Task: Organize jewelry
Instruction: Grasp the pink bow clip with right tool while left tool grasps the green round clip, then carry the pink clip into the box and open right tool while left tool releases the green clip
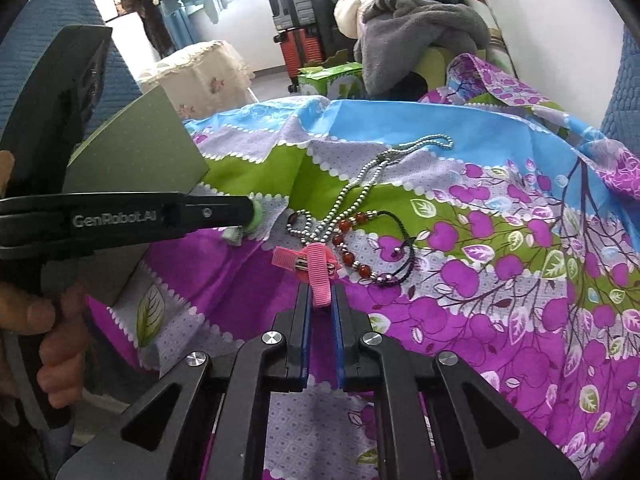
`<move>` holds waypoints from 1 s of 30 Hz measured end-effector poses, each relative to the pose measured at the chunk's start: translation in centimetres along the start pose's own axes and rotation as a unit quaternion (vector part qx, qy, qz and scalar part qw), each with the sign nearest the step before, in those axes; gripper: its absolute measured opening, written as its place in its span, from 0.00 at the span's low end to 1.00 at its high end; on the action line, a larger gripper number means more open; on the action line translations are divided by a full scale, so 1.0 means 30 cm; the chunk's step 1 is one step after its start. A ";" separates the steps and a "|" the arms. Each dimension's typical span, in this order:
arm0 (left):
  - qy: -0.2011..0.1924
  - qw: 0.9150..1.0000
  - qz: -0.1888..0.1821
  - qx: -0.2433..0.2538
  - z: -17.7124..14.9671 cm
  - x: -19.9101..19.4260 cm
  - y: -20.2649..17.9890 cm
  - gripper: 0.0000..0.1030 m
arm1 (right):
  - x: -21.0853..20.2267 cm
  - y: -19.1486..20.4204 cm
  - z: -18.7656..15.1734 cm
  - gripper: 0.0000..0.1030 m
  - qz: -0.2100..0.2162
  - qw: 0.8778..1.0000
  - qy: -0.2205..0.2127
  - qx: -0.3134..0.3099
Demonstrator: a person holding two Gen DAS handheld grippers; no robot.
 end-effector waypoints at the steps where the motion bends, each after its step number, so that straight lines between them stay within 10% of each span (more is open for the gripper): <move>1: -0.002 1.000 0.001 0.000 0.002 -0.005 -0.004 0.14 | -0.004 -0.003 0.002 0.07 -0.004 1.000 -0.002 0.003; 30: -0.095 0.994 0.025 0.055 0.118 -0.523 -0.102 0.14 | -0.433 0.124 0.233 0.07 -0.040 0.994 -0.085 0.056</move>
Point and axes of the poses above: each gripper's, at about its wrist camera, not at the fingertips, and x roughly the way its jaws point, y to its left, z to its top, the point moved 4 cm from there along x, roughly the way its jaws point, and after that the axes turned 12 degrees about x, right-handed, at the moved point
